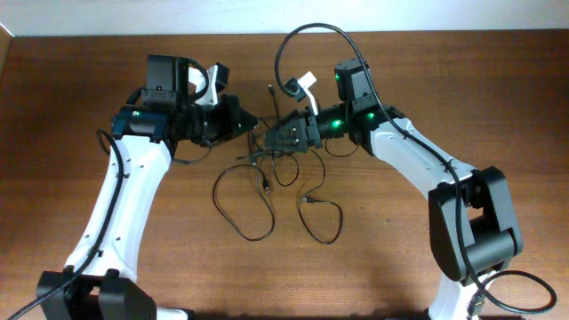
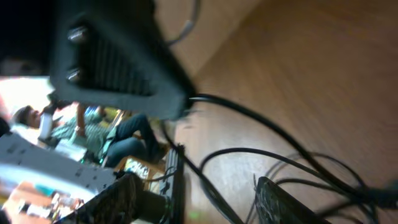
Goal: Untangle cables
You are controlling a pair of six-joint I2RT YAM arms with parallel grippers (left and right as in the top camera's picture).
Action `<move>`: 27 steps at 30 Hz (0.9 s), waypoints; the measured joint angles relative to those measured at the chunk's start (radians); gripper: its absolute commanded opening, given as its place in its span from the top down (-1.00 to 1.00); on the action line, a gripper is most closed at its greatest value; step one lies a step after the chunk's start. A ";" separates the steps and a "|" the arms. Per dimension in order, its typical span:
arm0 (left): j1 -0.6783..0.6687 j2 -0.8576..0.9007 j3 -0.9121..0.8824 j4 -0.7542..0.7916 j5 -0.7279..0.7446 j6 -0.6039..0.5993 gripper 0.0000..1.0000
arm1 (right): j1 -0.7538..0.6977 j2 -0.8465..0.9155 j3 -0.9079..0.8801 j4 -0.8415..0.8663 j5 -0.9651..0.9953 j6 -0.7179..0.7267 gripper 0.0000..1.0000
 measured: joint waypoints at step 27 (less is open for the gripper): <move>0.000 0.000 -0.001 -0.046 -0.372 0.274 1.00 | -0.149 -0.227 0.001 -0.110 0.154 0.312 0.92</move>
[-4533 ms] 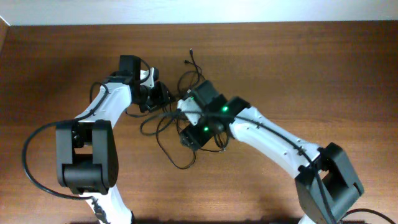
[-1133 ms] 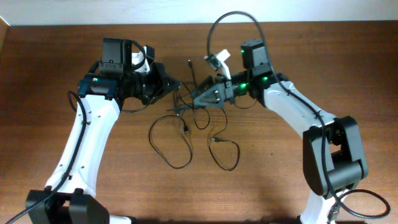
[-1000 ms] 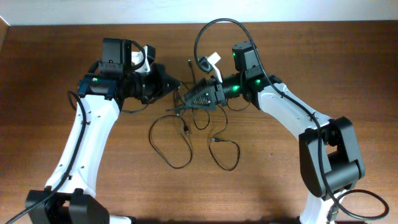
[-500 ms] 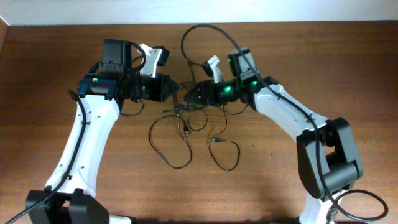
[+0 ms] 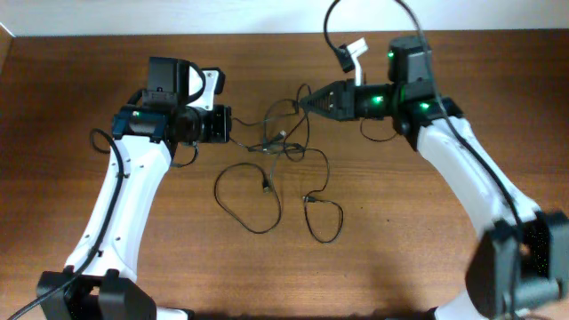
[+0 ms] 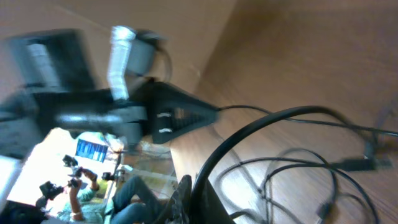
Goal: Untangle cables
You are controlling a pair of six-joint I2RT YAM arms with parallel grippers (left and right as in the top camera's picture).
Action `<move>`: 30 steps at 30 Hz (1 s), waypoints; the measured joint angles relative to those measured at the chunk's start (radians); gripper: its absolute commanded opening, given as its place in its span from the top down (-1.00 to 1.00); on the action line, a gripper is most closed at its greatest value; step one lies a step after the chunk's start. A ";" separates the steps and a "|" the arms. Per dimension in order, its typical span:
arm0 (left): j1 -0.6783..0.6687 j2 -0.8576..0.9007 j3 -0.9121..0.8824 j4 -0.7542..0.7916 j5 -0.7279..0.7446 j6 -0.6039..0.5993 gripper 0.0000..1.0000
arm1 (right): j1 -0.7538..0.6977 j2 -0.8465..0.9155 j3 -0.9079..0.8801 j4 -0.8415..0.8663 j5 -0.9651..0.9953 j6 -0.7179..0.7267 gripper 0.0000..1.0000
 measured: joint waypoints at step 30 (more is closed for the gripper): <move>0.860 0.000 -0.002 0.095 0.108 -0.478 1.00 | -0.923 -0.400 0.274 -0.615 0.948 -0.220 0.92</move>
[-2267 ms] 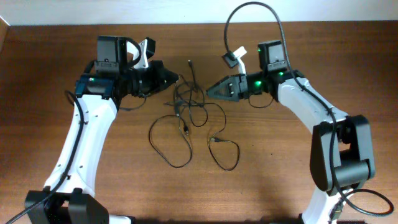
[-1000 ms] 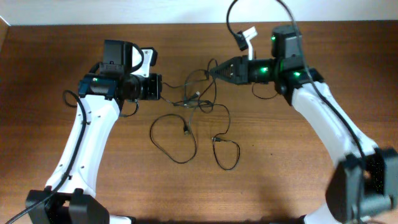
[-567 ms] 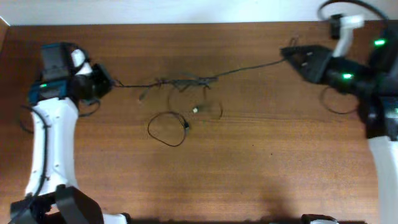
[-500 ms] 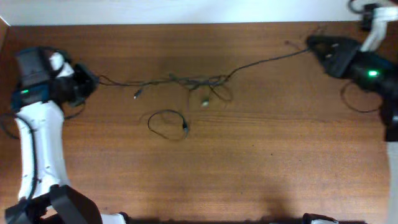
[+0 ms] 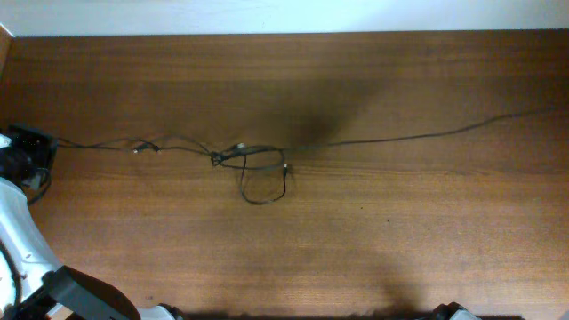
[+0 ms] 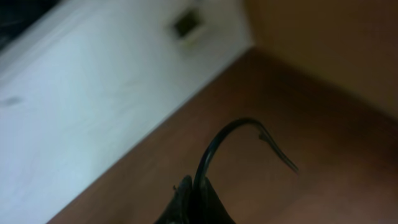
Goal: Untangle cables
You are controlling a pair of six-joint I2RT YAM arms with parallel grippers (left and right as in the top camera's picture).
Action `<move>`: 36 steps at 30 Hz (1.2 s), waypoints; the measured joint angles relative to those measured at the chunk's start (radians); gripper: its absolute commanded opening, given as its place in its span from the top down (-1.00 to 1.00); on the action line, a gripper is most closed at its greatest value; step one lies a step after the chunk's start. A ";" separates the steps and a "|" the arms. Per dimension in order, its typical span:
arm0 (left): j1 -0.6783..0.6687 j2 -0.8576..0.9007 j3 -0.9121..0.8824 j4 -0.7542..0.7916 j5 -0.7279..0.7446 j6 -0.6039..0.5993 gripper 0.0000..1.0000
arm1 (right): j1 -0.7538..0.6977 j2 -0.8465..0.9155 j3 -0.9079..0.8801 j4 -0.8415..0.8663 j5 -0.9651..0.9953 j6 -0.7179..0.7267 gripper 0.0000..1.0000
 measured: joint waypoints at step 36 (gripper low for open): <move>-0.710 0.225 -0.052 -0.253 -0.072 0.182 -0.54 | 1.002 0.486 0.099 -0.733 -0.066 -0.333 -0.75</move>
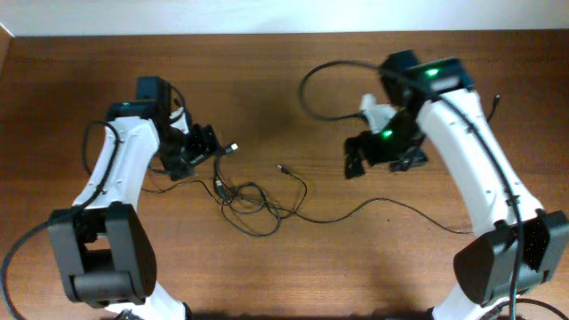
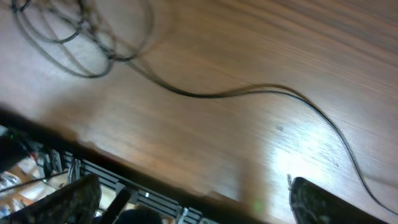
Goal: Untangle cables
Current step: 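Bring both grippers back to the cable pile and grasp strands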
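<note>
Thin black cables lie in a loose tangle left of the table's middle. One strand trails from it to the right, and a free plug lies just above it. My left gripper sits up and left of the tangle, apparently shut on a cable whose light plug pokes out past the fingers. My right gripper hovers over the table right of the middle, open wide, with nothing between its fingers.
The brown wooden table reaches a white wall at the back. The right arm's own black lead loops in the air at the back middle. The table's front edge shows in the right wrist view.
Both arms have come back in over the table from far out at the sides. My right gripper, then shut on a cable, is now open. The taut line now lies slack.
Both grippers first met at the tangle at the back middle. Then they stood a little apart, the right one shut on a cable. Later the cable was stretched across the whole table. Now it lies loose, with a smaller tangle on the left.
</note>
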You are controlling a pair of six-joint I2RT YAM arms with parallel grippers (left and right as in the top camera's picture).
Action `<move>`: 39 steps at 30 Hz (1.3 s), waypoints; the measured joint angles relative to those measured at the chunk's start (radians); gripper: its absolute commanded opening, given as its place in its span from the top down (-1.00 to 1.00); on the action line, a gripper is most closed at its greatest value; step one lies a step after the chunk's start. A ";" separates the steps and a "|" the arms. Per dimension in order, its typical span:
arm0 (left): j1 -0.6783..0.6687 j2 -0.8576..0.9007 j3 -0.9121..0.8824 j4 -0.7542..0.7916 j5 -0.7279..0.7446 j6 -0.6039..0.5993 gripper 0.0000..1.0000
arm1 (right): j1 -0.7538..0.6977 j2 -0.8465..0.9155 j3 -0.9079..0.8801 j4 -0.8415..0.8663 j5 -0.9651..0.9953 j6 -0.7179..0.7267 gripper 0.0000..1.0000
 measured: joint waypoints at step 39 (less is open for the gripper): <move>-0.004 0.101 -0.015 0.005 0.005 -0.059 -0.59 | 0.499 0.100 -0.467 0.815 0.151 -0.417 0.92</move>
